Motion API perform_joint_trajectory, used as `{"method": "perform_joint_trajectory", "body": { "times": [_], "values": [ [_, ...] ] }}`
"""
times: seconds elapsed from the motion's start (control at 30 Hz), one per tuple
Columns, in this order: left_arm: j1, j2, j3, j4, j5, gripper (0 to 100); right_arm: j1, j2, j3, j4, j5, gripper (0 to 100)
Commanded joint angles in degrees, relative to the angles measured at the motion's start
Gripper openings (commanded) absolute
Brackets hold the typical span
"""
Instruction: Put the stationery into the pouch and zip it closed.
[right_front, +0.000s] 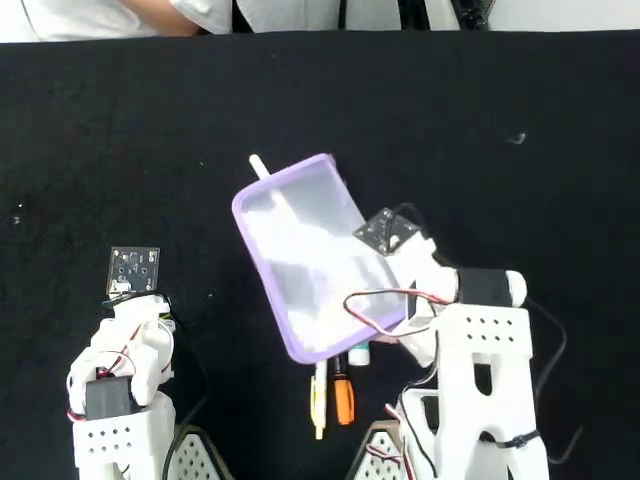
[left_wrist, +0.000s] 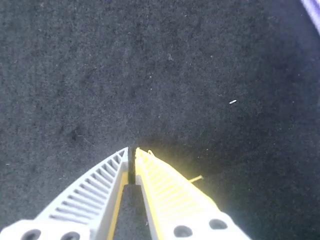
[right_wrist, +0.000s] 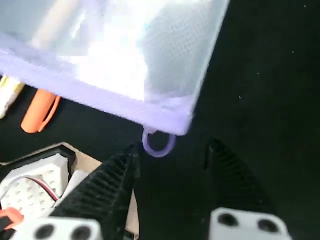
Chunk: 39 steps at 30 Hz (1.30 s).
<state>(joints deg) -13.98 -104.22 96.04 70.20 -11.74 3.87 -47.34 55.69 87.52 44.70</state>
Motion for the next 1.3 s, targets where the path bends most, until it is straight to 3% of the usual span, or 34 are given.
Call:
{"method": "perform_joint_trajectory", "body": {
  "times": [0.0,0.2,0.37,0.57,0.93,1.27],
  "values": [
    [-0.48,-0.09,1.36,0.09,0.35,3,-0.62,-1.45,2.15,-1.93,0.7,20.6],
    [-0.48,-0.09,1.36,0.09,0.35,3,-2.81,-1.54,10.86,-13.63,-0.18,20.5],
    [-0.48,-0.09,1.36,0.09,0.35,3,-4.22,-1.63,10.51,-15.3,-3.16,19.4],
    [-0.48,-0.09,1.36,0.09,0.35,3,-6.77,-1.63,8.57,-15.3,-3.25,1.5],
    [-0.48,-0.09,1.36,0.09,0.35,3,-6.59,-1.63,2.24,-14.77,-3.25,1.1],
    [-0.48,-0.09,1.36,0.09,0.35,3,-6.51,-1.63,-18.42,-5.01,-9.05,1.1]
  ]
}}
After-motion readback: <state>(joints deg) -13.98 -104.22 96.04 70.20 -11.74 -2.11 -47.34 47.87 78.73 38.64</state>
